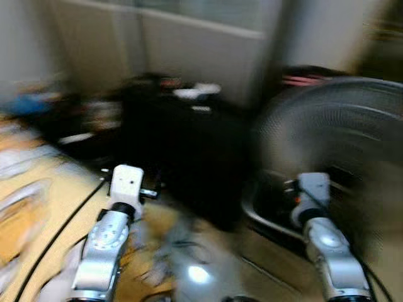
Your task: Clean up the room
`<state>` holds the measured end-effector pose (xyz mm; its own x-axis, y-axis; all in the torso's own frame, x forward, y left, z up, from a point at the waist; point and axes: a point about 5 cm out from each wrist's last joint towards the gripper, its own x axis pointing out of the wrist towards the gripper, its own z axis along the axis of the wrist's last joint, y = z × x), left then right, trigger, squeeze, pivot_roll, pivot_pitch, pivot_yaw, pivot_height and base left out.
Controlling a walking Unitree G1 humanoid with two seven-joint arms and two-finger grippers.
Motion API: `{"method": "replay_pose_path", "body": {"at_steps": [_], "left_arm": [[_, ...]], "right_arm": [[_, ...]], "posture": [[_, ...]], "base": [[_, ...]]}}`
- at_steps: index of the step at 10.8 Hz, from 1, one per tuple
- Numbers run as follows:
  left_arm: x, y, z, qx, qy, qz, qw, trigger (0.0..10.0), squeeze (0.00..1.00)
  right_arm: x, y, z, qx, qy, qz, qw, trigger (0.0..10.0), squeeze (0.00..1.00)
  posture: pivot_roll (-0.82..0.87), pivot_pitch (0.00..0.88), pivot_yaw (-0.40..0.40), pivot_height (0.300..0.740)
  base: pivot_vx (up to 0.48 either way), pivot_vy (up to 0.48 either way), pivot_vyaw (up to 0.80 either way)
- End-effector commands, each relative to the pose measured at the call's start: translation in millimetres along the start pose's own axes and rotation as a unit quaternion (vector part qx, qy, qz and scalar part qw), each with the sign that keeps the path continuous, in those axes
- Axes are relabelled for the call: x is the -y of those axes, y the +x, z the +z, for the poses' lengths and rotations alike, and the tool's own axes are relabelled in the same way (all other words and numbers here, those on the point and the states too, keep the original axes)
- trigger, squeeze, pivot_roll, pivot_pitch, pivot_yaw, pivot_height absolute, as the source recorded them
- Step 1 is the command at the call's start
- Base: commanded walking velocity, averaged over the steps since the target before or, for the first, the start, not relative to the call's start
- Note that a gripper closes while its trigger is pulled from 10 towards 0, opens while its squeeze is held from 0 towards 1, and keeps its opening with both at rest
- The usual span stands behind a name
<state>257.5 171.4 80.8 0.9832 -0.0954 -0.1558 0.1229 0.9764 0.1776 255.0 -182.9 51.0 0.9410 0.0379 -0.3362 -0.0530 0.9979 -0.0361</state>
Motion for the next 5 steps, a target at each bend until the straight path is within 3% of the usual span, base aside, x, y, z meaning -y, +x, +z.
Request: {"method": "replay_pose_path", "body": {"at_steps": [1, 5], "left_arm": [[-1.2, -0.9, 2.4, 0.007, 0.003, 0.0, 1.0, 10.0, 0.76], [-7.9, -7.1, -11.6, -0.016, 0.028, -0.021, 0.999, 10.0, 0.75]], "right_arm": [[-1.7, -1.8, -10.5, -0.028, 0.012, 0.013, 0.999, 10.0, 0.0], [-3.2, -6.0, -37.3, -0.105, 0.009, 0.026, 0.994, 10.0, 0.0]], "posture": [[0.11, 0.0, 0.005, 0.74], [0.12, 0.0, -0.006, 0.74]], "base": [[0.0, 0.0, -0.78], [0.0, 0.0, -0.78]]}}
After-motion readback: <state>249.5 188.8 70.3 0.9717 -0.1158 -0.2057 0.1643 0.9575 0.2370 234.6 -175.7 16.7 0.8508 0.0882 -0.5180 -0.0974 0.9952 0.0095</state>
